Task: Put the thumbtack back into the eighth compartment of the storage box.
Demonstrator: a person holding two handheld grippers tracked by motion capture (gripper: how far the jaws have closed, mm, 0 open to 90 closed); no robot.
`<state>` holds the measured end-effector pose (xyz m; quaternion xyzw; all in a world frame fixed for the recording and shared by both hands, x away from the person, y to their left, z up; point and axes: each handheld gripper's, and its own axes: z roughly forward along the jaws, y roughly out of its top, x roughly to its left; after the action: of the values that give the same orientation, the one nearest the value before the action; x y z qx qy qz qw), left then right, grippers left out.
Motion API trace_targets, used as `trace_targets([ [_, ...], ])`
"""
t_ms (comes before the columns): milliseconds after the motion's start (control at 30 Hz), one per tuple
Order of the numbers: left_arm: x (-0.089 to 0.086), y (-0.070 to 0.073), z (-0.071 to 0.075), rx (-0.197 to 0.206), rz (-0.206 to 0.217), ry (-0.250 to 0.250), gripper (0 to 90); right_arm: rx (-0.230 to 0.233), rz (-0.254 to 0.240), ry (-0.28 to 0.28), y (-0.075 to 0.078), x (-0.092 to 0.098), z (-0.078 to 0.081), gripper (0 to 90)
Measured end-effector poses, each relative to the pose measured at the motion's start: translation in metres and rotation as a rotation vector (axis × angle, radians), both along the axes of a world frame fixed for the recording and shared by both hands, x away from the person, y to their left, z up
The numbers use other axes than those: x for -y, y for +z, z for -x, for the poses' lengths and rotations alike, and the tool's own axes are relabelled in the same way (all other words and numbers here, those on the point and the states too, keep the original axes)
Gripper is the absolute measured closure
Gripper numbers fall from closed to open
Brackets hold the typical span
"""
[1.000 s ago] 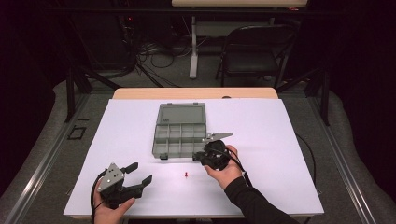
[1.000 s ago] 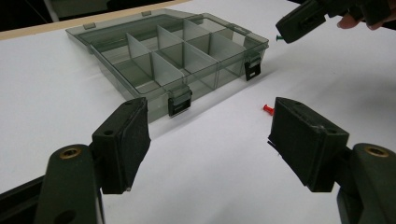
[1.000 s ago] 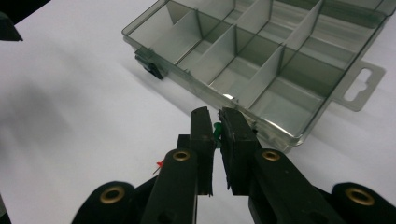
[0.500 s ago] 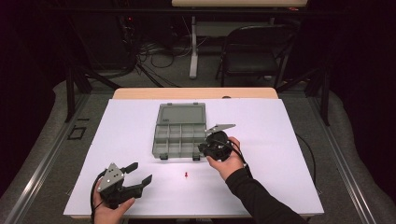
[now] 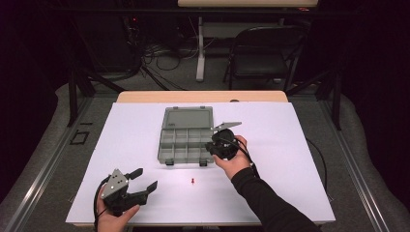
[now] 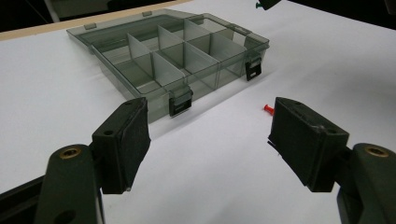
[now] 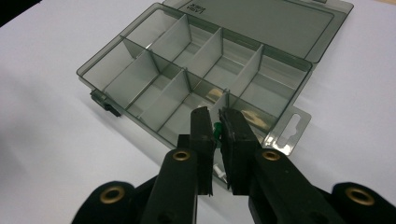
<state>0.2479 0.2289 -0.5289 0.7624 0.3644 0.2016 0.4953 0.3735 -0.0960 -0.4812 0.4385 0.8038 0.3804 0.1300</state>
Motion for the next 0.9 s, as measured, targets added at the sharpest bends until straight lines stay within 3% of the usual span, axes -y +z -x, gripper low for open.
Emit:
trace_targets([
  [900, -0.001, 0.000, -0.001, -0.001, 0.001, -0.004, 28.0, -0.045, 0.023, -0.043, -0.024, -0.005, -0.026, 83.5],
])
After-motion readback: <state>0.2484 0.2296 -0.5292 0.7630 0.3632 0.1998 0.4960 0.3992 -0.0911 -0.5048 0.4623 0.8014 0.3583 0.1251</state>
